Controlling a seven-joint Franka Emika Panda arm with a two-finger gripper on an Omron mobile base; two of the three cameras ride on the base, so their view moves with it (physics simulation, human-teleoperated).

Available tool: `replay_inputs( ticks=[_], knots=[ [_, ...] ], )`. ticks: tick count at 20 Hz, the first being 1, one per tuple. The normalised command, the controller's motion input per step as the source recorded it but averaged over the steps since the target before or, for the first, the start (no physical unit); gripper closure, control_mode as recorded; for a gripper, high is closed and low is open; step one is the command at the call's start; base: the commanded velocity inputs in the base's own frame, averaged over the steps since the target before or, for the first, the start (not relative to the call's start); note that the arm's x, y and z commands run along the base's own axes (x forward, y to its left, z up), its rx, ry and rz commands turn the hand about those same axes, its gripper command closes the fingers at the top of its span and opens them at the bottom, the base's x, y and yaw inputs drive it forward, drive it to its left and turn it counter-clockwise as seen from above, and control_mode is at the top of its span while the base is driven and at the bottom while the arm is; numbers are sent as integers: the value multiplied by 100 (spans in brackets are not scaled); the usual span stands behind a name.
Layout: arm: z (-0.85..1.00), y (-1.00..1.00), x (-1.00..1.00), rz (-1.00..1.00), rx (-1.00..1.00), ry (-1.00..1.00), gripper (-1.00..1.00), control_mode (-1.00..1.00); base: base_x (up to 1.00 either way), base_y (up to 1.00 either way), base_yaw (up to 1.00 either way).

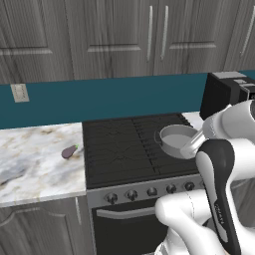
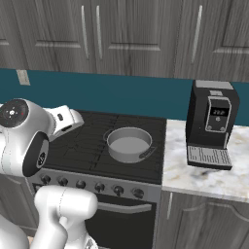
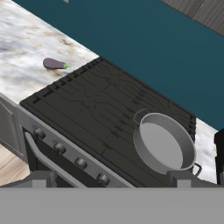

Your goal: Turn on the burner for the pot on the stove. Wait thirty seconds for the pot to heat up. Then add the eggplant to the pot.

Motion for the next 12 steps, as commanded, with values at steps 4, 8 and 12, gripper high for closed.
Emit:
replay_inputs(
  ticks=[4,8,12],
  knots=[
    [0,0,0,0,0,0,-100,-100,0,0,0],
    [0,0,0,0,0,0,-100,-100,0,0,0],
    [0,0,0,0,0,0,-100,-100,0,0,0]
  ],
)
